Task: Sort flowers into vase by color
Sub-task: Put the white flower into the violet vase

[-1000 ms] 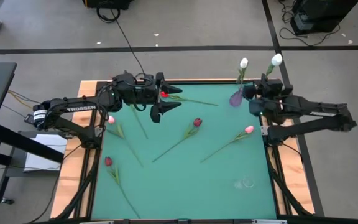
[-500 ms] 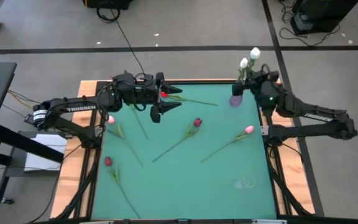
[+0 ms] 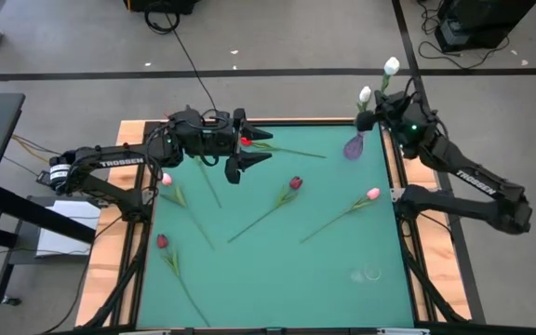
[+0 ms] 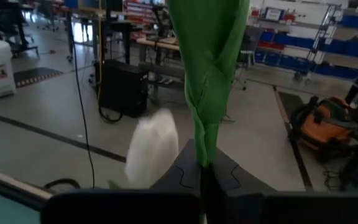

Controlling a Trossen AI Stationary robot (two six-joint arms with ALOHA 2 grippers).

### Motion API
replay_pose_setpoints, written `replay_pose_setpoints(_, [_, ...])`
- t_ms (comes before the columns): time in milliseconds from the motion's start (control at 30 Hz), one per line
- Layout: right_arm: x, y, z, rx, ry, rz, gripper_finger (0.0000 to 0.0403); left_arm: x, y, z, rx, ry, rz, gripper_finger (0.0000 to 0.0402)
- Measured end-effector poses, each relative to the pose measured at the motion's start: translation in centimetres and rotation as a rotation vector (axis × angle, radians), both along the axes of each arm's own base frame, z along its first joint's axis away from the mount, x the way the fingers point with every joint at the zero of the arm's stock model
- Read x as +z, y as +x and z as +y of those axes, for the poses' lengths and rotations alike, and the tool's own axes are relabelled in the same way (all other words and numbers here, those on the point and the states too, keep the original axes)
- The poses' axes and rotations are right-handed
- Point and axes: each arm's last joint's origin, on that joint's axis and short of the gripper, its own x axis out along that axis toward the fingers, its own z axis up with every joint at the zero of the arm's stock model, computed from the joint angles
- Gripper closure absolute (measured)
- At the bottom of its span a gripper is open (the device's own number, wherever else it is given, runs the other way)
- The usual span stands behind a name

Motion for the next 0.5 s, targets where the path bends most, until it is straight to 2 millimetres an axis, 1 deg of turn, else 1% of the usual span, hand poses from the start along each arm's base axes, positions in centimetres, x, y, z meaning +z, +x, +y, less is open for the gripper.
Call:
replay_pose_setpoints(67, [-0.9, 0.0, -0.3, 0.003, 0.016, 0.005, 0.0400, 0.0, 0.0, 0.0, 0.000, 0.000, 0.000, 0.0134])
replay_pose_setpoints(233, [-2.4, 0.0, -0.6, 0.007, 0.036, 0.014, 0.0400, 0.0, 0.0, 0.0, 0.000, 0.000, 0.000, 0.0134])
replay_pose_setpoints(400, [-3.0, -0.1, -0.9, 0.005, 0.042, 0.019, 0.0399, 0.0, 0.0, 0.0, 0.000, 0.000, -0.001, 0.0134])
replay_pose_setpoints(500, [-3.1, -0.2, -1.0, 0.005, 0.055, 0.027, 0.0383, 0.0, 0.0, 0.0, 0.000, 0.000, 0.000, 0.0134])
